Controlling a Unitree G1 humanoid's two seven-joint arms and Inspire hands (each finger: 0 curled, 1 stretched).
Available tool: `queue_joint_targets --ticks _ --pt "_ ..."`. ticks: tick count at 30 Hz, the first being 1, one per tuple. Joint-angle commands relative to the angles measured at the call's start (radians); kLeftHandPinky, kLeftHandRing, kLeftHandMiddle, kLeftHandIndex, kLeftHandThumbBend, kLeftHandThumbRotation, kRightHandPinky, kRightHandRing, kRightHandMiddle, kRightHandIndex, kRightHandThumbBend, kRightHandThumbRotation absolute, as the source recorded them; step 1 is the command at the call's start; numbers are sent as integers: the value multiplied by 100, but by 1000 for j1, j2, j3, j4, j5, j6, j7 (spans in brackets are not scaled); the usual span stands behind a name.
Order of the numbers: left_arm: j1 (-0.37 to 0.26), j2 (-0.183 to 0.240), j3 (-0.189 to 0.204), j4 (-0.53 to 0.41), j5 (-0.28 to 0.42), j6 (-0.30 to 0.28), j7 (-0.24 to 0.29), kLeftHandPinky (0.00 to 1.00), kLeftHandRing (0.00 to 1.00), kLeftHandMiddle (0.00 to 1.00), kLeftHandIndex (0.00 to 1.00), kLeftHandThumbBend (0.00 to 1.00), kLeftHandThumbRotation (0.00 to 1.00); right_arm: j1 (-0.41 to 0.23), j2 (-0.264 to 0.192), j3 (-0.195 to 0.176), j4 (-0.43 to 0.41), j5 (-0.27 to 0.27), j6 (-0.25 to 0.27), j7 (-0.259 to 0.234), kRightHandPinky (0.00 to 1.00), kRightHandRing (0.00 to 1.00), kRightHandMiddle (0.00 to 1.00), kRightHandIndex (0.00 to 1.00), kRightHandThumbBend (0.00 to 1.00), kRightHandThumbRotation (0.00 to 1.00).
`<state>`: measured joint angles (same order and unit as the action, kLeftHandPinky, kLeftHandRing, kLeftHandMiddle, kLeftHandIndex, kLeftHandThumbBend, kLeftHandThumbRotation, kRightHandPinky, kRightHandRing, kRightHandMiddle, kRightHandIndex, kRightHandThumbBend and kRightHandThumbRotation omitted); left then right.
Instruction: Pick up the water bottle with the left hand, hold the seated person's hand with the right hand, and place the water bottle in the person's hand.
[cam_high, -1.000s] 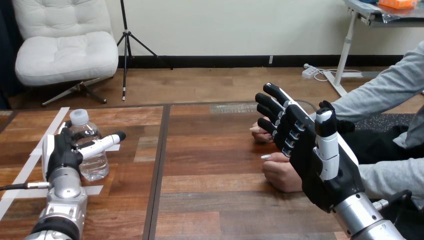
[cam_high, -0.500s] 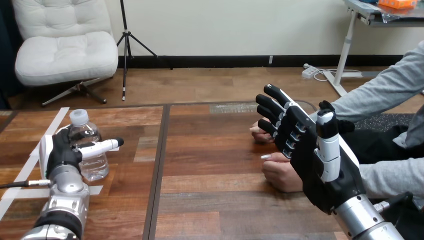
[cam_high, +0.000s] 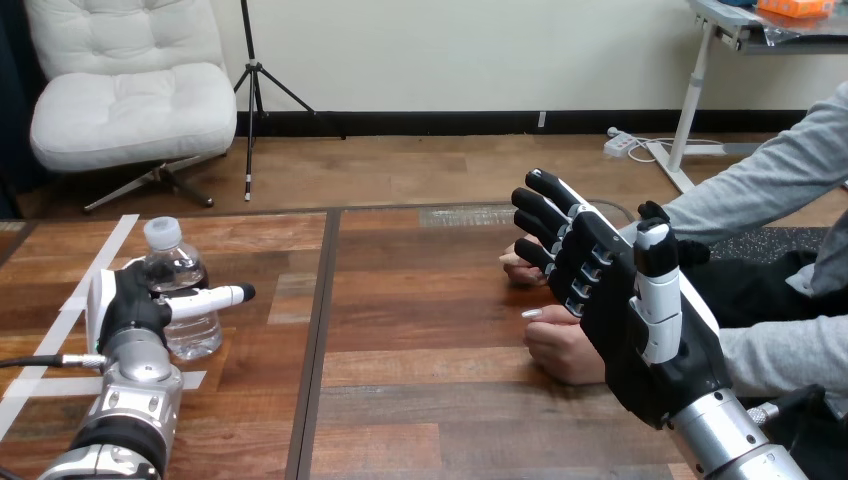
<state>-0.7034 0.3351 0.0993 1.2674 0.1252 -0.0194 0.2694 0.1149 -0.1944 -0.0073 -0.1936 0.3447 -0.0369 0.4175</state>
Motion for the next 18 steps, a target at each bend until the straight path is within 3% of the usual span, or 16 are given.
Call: queue_joint_targets --ticks 1,18 --pt "-74 0 -16 -5 15 2 -3 47 59 60 67 93 0 -37 11 -11 -62 20 -8 -1 97 98 94 94 100 100" --pt "-48 -19 5 -17 -17 -54 18 37 44 50 53 77 0 -37 8 -11 -63 15 -9 -8 97 97 94 94 100 100"
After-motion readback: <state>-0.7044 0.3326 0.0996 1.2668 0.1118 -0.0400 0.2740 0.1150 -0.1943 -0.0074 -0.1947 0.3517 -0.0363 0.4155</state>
